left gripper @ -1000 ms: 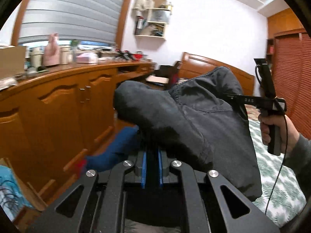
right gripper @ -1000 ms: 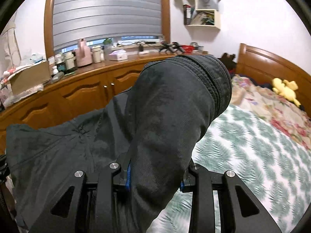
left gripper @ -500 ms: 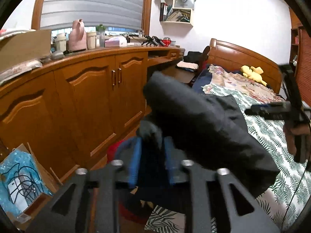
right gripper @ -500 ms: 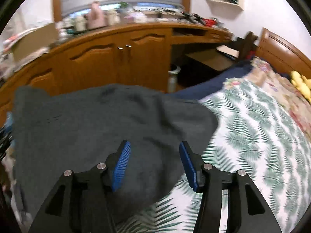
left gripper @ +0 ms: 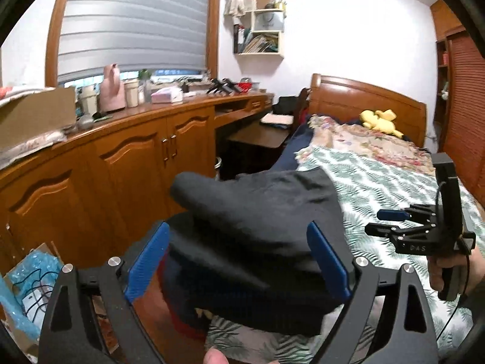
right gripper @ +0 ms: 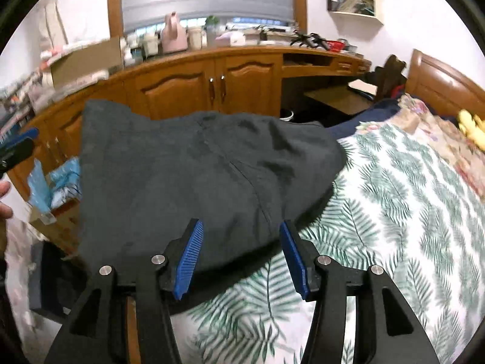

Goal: Fold large clothes

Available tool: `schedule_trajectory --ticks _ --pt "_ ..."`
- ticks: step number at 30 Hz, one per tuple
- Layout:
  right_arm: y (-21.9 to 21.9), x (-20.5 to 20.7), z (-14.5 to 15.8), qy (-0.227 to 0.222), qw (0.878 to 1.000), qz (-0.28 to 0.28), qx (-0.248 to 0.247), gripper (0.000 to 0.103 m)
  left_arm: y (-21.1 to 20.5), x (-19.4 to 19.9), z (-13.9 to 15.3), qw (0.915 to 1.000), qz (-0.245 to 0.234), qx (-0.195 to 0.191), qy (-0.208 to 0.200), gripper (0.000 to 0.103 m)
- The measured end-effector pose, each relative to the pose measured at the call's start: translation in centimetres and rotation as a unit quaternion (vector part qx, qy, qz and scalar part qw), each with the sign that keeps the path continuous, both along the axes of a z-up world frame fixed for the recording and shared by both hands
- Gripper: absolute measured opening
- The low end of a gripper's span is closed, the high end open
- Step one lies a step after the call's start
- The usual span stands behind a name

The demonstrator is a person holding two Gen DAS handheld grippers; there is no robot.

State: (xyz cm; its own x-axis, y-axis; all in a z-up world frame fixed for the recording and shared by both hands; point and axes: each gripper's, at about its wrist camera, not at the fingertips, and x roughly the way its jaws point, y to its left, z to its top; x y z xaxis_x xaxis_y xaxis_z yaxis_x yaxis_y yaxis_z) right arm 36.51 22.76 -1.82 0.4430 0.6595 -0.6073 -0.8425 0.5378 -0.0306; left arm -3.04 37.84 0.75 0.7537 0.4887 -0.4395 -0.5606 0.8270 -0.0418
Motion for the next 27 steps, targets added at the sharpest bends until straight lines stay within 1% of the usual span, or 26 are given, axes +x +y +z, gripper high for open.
schedule_trajectory --ticks 2,4,8,9,12,14,17,20,24,27 --pt "-2.6 -1.1 0.9 -0.012 1.000 -0.007 0.012 0.055 -1.7 0.6 0.6 0.9999 -0.011 0.005 -0.003 0.092" --pt "-5.3 -1.4 1.6 -0.015 1.000 -0.015 0.021 0.055 -3.2 1.2 1.1 0.9996 -0.026 0.008 -0.006 0.092" --pt "-10.3 -2.6 2.9 -0.029 0.998 -0.042 0.029 0.055 -6.7 2.6 1.7 0.9982 -0.057 0.015 -0.012 0.092" --pt "-11.7 -3.6 3.3 -0.032 0.998 -0.052 0.029 0.055 -7.6 3.0 1.8 0.9977 -0.065 0.015 -0.013 0.092" --pt "-15.9 -4.7 3.6 -0.030 0.996 -0.077 0.037 0.055 -9.9 4.0 1.9 0.9958 -0.089 0.009 -0.017 0.092" --pt "-18.2 -6.4 3.6 -0.032 0.994 -0.092 0.045 0.055 -11.8 4.8 1.7 0.9940 -0.108 0.001 -0.019 0.092" --pt "-22.3 -9.0 3.9 -0.020 0.991 -0.116 0.063 0.055 -14.3 5.2 1.0 0.9911 -0.129 -0.015 -0.029 0.092" --pt "-26.6 -12.8 4.2 -0.026 0.987 -0.142 0.073 0.059 -16.5 5.5 0.4 0.9878 -0.148 -0.030 -0.035 0.092" --pt "-29.6 -16.4 4.6 -0.024 0.981 -0.172 0.083 0.068 -19.8 6.0 -0.6 0.9838 -0.172 -0.041 -0.030 0.092" --pt "-32.5 -19.1 4.5 -0.027 0.975 -0.202 0.084 0.074 -22.1 6.2 -1.2 0.9813 -0.188 -0.036 -0.019 0.092"
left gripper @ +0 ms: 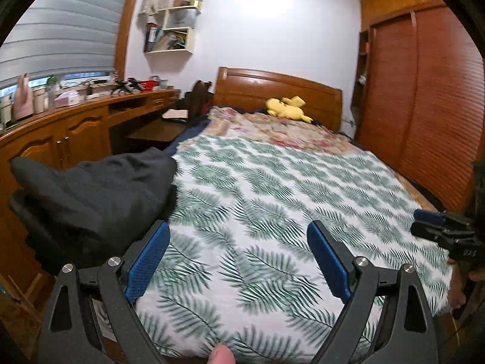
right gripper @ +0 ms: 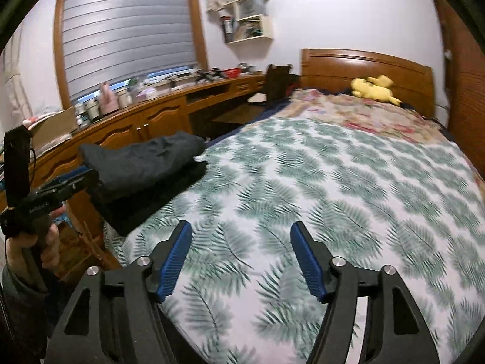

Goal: Fold large clothes

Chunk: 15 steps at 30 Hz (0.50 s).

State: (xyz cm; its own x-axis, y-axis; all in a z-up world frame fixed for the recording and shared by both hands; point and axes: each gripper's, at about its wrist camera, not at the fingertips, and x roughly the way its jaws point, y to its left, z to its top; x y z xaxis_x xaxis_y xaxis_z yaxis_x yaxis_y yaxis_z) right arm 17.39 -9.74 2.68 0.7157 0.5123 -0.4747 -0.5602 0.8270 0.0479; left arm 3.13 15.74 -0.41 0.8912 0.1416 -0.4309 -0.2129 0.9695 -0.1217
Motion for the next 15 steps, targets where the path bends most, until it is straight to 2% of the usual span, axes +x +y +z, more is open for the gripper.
schedule_trajectory --ticks 7,10,15 --pt "-3.5 -5.3 -0.1 -0.006 0.998 -0.057 0.002 0.077 -5.9 -0.1 -0.8 0.9987 -0.046 0.014 0.018 0.092" --pt "-4.5 -7.2 -0.1 -0.008 0.997 -0.075 0.009 0.077 -8.3 -0.1 -0.6 0.9975 -0.068 0.006 0.018 0.092" --pt "-6.4 -10.9 0.9 -0.027 0.994 -0.102 0.011 0.077 -12.5 -0.4 0.4 0.9943 -0.100 0.033 0.018 0.092"
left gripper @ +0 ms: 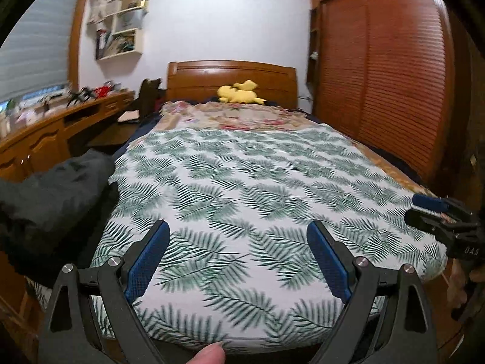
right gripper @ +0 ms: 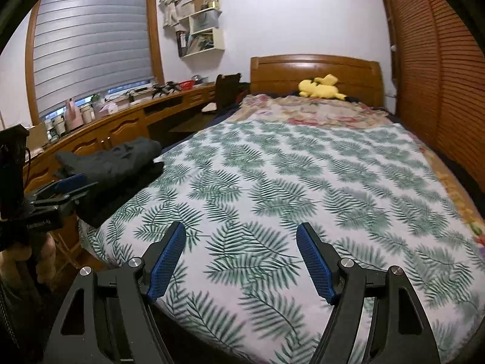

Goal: Fold large clothes

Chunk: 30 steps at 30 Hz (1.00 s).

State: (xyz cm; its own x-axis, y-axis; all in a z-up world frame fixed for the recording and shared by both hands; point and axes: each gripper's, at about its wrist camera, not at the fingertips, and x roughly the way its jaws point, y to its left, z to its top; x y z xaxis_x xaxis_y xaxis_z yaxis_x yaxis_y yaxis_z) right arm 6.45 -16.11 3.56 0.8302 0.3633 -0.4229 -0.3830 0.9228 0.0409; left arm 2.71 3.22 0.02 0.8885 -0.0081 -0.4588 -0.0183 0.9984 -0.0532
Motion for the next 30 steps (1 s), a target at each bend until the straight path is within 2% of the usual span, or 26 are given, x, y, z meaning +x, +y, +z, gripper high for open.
schedule_trajectory --ticks 9,16,20,25,30 --pt "-2.7 -6.0 2.3 -0.054 0.997 -0.046 0.032 0.077 -5.0 -1.5 2.9 0.9991 -0.035 0.003 -0.022 0.092" --pt "-3.1 -11.0 3.5 -0.095 0.992 -0.068 0.046 0.077 -5.9 -3.8 5.1 0.9984 -0.021 0.014 -0.051 0.092" --pt "-3.1 -13.1 3.2 -0.106 0.990 -0.074 0.049 0.077 -5.3 -4.8 5.7 0.9981 -0.009 0.014 -0.059 0.092" --pt "-2.4 -13.2 2.5 -0.108 0.990 -0.075 0.045 0.077 -4.4 -5.0 5.5 0.9981 0.001 0.010 -0.060 0.092" --pt "-1.7 -11.1 2.2 -0.102 0.991 -0.073 0.043 0.077 -3.9 -4.9 5.3 0.9981 0.005 0.007 -0.060 0.092"
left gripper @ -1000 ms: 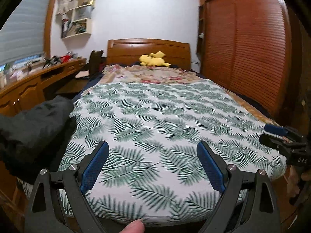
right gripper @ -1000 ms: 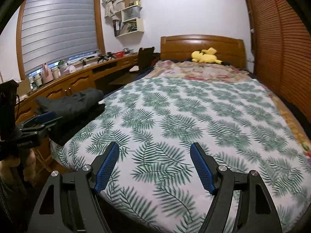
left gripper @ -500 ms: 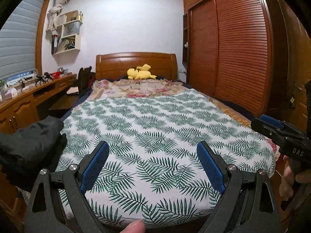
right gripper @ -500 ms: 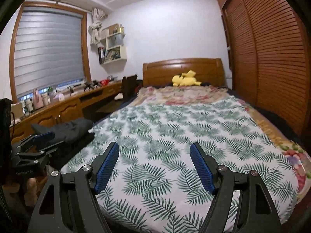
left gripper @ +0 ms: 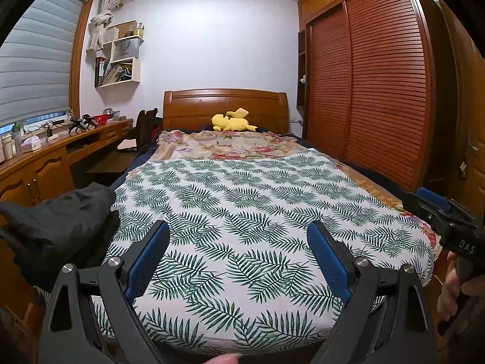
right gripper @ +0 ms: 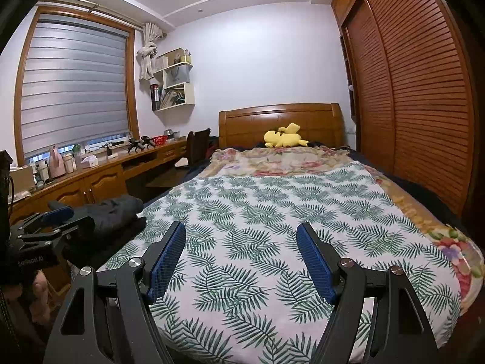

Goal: Fold large clothes

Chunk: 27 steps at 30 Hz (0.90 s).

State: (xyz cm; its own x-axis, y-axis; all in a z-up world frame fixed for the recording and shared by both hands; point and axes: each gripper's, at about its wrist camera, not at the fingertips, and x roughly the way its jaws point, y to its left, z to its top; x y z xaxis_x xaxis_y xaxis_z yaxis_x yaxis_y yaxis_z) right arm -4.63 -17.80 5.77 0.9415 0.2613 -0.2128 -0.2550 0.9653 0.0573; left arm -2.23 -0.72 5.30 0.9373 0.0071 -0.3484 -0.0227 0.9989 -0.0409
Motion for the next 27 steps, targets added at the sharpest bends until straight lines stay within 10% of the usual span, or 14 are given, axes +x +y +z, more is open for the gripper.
schedule_trajectory --ticks 27 --pt "-1.1 1.6 0.4 0.008 1.000 0.004 -0.003 0.077 0.3 0.0 -0.2 1.0000 0.000 0.001 0.002 0.092"
